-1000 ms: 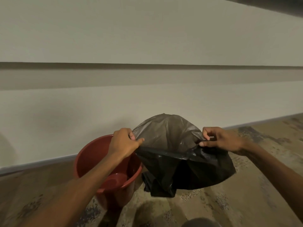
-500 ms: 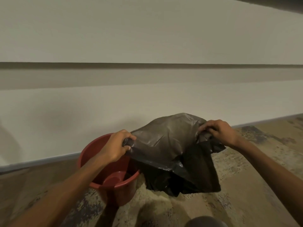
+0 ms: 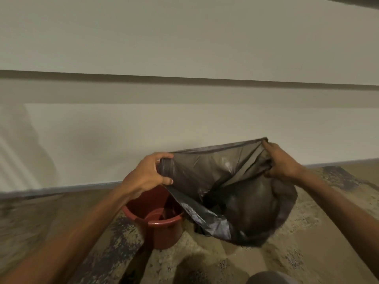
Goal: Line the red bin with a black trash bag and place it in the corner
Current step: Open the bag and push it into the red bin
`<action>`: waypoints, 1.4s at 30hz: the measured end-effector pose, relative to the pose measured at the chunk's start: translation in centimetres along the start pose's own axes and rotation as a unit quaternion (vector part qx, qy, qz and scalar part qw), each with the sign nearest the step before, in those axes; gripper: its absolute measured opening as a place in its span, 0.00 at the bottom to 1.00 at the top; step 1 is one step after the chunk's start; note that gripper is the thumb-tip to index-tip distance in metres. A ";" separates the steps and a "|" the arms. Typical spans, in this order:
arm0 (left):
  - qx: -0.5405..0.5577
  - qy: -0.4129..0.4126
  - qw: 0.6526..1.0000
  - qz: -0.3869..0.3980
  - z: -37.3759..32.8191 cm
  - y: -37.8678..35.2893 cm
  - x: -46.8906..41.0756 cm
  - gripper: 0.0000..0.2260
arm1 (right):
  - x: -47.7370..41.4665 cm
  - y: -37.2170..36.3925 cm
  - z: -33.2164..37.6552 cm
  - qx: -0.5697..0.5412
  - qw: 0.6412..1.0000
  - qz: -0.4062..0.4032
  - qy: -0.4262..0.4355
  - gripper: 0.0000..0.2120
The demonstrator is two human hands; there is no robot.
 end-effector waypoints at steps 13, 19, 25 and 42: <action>0.104 -0.078 0.990 -0.062 -9.3 13.8 1.9 0.25 | -4.9 12.1 12.3 -0.103 0.985 -0.083 0.106 0.47; 0.111 -0.083 0.985 -0.098 -10.1 18.7 3.5 0.25 | -6.0 13.2 16.1 -0.147 0.977 -0.083 0.128 0.45; 0.081 -0.069 0.986 -0.126 -8.1 20.9 4.3 0.24 | -6.8 10.1 17.6 -0.161 0.976 -0.052 0.138 0.45; -0.314 -0.043 0.947 -0.059 8.2 12.1 4.0 0.36 | -6.5 -9.7 14.1 -0.125 0.939 0.153 0.283 0.41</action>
Point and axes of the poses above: each hand's wrist, its own x-axis away from the middle knuckle, its own y-axis out of the back of the hand, z = x × y, the point moved 9 cm from there along -x, towards the middle knuckle, and after that the axes turned 6 degrees about y, right-handed, at the moved point
